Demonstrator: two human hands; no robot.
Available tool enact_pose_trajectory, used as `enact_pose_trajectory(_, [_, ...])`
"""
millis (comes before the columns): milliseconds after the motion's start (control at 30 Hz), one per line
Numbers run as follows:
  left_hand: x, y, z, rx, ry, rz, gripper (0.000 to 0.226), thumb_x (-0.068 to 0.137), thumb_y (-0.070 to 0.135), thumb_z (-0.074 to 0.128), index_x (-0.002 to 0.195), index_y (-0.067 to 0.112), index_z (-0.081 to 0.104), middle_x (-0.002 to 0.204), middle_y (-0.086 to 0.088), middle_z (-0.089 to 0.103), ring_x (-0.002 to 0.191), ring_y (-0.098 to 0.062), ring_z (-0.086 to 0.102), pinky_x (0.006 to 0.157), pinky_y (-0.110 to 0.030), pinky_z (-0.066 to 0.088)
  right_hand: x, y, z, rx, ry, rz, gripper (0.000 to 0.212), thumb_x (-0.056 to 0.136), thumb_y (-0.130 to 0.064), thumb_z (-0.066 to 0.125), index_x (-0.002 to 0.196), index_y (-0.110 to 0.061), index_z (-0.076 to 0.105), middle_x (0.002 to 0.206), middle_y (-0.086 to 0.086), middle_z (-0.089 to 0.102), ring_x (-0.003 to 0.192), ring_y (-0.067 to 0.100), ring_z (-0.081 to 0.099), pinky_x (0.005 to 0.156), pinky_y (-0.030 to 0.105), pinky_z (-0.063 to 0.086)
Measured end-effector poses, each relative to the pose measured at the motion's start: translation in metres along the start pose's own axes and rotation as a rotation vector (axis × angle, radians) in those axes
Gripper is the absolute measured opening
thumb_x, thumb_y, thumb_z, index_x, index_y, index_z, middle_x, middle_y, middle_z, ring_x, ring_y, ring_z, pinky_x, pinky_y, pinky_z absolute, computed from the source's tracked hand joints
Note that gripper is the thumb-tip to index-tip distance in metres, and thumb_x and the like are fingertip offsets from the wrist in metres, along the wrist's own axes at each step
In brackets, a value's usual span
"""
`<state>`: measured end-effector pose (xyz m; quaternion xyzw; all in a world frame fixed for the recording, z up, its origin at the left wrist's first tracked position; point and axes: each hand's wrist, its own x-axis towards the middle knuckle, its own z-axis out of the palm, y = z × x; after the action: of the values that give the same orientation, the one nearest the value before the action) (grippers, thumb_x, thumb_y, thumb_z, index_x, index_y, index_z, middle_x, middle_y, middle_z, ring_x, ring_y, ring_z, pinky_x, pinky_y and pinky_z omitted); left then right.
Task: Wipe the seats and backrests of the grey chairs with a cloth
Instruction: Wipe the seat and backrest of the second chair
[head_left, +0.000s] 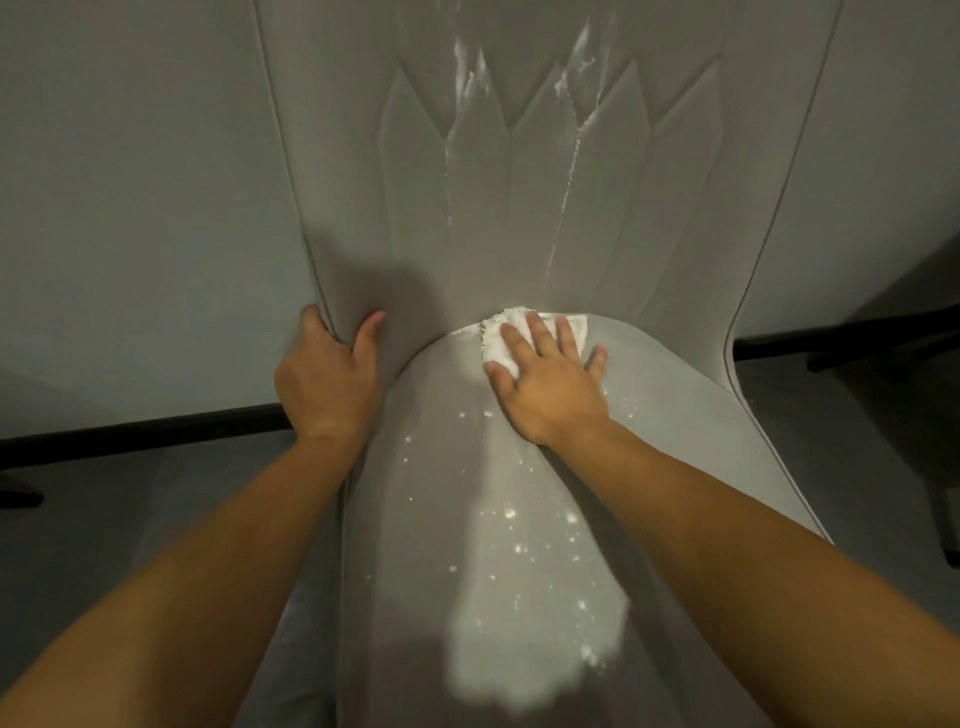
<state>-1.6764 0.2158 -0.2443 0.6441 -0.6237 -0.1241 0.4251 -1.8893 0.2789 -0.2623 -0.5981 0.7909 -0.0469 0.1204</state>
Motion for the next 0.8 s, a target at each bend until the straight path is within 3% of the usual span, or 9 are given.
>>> enact_pose_trajectory(100, [0.0, 0.001, 0.001, 0.018, 0.014, -0.003, 0.047, 0.087, 0.061, 0.054, 0.087, 0.015, 0.043, 0.066, -0.001, 0.052, 0.059, -0.025, 0.047, 0.057, -0.033, 0.031, 0.017, -0.026, -0.002, 0.093, 0.008, 0.074, 0.069, 0.099, -0.064, 0.019, 0.157, -0.026, 0.024, 0.167, 0.006, 0.01, 0.153, 0.031, -0.002, 0.119, 0.057, -0.002])
enact_pose_trajectory(233, [0.003, 0.001, 0.002, 0.045, 0.0, -0.01, 0.051, 0.087, 0.061, 0.054, 0.091, 0.011, 0.046, 0.075, -0.016, 0.063, 0.07, -0.039, 0.058, 0.059, -0.036, 0.035, 0.007, -0.083, 0.015, 0.043, 0.125, -0.16, 0.057, 0.097, -0.058, 0.037, 0.131, -0.017, 0.057, 0.14, 0.011, 0.05, 0.137, 0.032, 0.035, 0.118, 0.053, 0.018])
enact_pose_trajectory(300, [0.003, 0.002, 0.001, 0.045, 0.001, -0.007, 0.05, 0.088, 0.062, 0.052, 0.09, 0.012, 0.045, 0.074, -0.016, 0.062, 0.069, -0.039, 0.058, 0.059, -0.036, 0.036, -0.006, -0.088, 0.022, 0.054, 0.19, -0.291, 0.055, 0.095, -0.055, 0.046, 0.13, -0.014, 0.058, 0.136, 0.008, 0.053, 0.131, 0.03, 0.04, 0.113, 0.048, 0.027])
enact_pose_trajectory(400, [0.003, 0.001, 0.001, 0.061, -0.002, 0.0, 0.052, 0.088, 0.06, 0.052, 0.095, 0.009, 0.049, 0.078, -0.018, 0.064, 0.071, -0.04, 0.059, 0.06, -0.036, 0.035, 0.006, -0.052, 0.007, -0.023, 0.1, -0.409, 0.059, 0.095, -0.063, 0.04, 0.144, -0.03, 0.045, 0.15, -0.001, 0.043, 0.141, 0.023, 0.033, 0.119, 0.046, 0.017])
enact_pose_trajectory(533, [0.002, 0.001, 0.0, 0.047, 0.001, 0.017, 0.048, 0.089, 0.061, 0.051, 0.089, 0.014, 0.043, 0.073, -0.015, 0.061, 0.065, -0.036, 0.057, 0.057, -0.035, 0.033, 0.03, 0.001, -0.014, -0.229, 0.052, -0.278, 0.062, 0.096, -0.065, 0.017, 0.152, -0.04, 0.028, 0.159, -0.006, 0.03, 0.148, 0.022, 0.02, 0.122, 0.053, 0.003])
enact_pose_trajectory(600, [0.003, 0.001, 0.0, 0.046, 0.005, 0.015, 0.047, 0.089, 0.061, 0.052, 0.089, 0.014, 0.042, 0.072, -0.013, 0.06, 0.064, -0.035, 0.055, 0.057, -0.034, 0.032, 0.029, 0.003, -0.011, -0.233, 0.075, -0.21, 0.064, 0.095, -0.065, 0.016, 0.15, -0.036, 0.031, 0.157, -0.003, 0.033, 0.147, 0.025, 0.022, 0.121, 0.054, 0.006])
enact_pose_trajectory(700, [0.002, 0.001, 0.0, 0.044, 0.02, 0.016, 0.047, 0.089, 0.06, 0.052, 0.088, 0.014, 0.042, 0.065, -0.002, 0.05, 0.058, -0.026, 0.044, 0.056, -0.033, 0.028, 0.025, 0.009, -0.01, -0.167, 0.175, 0.07, 0.068, 0.092, -0.066, 0.022, 0.146, -0.027, 0.038, 0.146, 0.008, 0.043, 0.138, 0.033, 0.033, 0.116, 0.056, 0.018])
enact_pose_trajectory(800, [0.003, 0.0, 0.0, 0.051, 0.018, 0.021, 0.045, 0.089, 0.06, 0.053, 0.086, 0.017, 0.039, 0.063, 0.005, 0.039, 0.057, -0.022, 0.036, 0.056, -0.032, 0.026, 0.02, 0.026, -0.015, -0.158, 0.199, 0.275, 0.073, 0.09, -0.07, 0.021, 0.146, -0.026, 0.038, 0.143, 0.011, 0.04, 0.137, 0.035, 0.031, 0.115, 0.056, 0.018])
